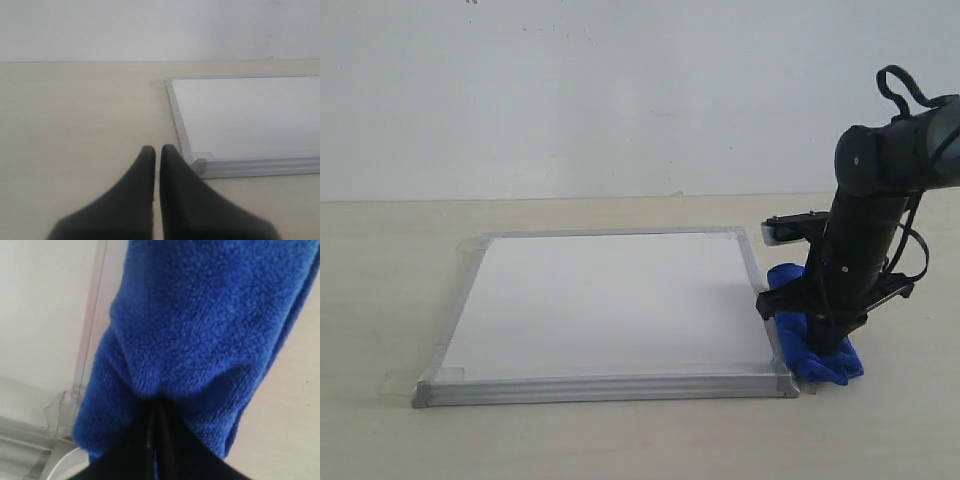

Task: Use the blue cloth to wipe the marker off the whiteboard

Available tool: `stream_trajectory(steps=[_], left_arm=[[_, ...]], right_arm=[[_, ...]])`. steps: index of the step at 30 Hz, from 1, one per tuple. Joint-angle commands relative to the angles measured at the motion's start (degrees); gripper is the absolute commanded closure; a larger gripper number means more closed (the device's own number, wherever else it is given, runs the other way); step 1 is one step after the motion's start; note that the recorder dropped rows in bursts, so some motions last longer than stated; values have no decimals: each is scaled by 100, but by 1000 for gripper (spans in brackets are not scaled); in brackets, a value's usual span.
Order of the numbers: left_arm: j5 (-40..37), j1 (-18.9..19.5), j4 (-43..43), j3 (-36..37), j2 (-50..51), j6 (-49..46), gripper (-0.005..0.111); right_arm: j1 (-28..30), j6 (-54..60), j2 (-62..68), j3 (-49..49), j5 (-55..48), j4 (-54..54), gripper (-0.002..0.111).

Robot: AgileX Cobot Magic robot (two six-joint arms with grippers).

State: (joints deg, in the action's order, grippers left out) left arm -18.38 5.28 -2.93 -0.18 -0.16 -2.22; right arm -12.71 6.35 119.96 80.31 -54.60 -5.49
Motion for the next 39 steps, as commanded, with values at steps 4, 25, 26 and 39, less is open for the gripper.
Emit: stream_trajectory(steps=[4, 25, 26, 39], left_arm=[[36, -46, -67, 18, 16, -26, 103], [36, -46, -67, 18, 16, -26, 103], [36, -46, -67, 18, 16, -26, 103], [36, -43, -56, 18, 16, -26, 103]], right_arm=[[16, 27, -540, -95, 175, 26, 108], [16, -690, -4468, -4890, 1608, -204, 108], [16, -702, -4468, -4909, 1581, -204, 108], [16, -555, -7483, -5046, 2697, 291, 108]])
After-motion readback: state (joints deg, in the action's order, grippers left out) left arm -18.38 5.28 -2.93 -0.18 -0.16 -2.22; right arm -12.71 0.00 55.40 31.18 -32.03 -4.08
